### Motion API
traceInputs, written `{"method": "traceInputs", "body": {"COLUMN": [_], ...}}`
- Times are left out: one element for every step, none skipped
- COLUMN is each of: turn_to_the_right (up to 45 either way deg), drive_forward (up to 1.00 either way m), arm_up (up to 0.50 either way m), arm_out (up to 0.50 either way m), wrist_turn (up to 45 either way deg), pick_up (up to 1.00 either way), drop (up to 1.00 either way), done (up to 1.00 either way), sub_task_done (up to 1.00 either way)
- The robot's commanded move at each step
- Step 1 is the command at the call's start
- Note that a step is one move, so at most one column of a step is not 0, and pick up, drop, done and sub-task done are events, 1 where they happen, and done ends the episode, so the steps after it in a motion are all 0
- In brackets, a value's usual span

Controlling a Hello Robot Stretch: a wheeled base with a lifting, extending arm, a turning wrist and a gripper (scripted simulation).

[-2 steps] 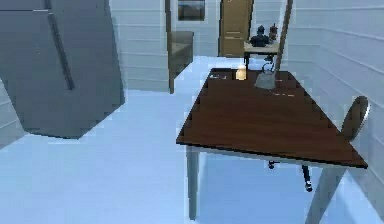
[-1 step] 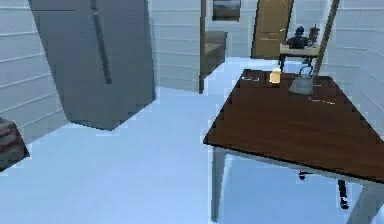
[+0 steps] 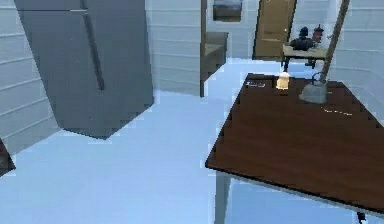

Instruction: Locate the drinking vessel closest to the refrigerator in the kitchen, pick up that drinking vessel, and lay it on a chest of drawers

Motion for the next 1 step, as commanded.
{"method": "traceInputs", "body": {"turn_to_the_right": [-18.0], "drive_forward": [0.00], "arm_up": [0.00], "arm_out": [0.00], "wrist_turn": [0.0], "pick_up": [0.00], "drop": [0.00], "done": [0.00], "sub_task_done": [0.00]}}
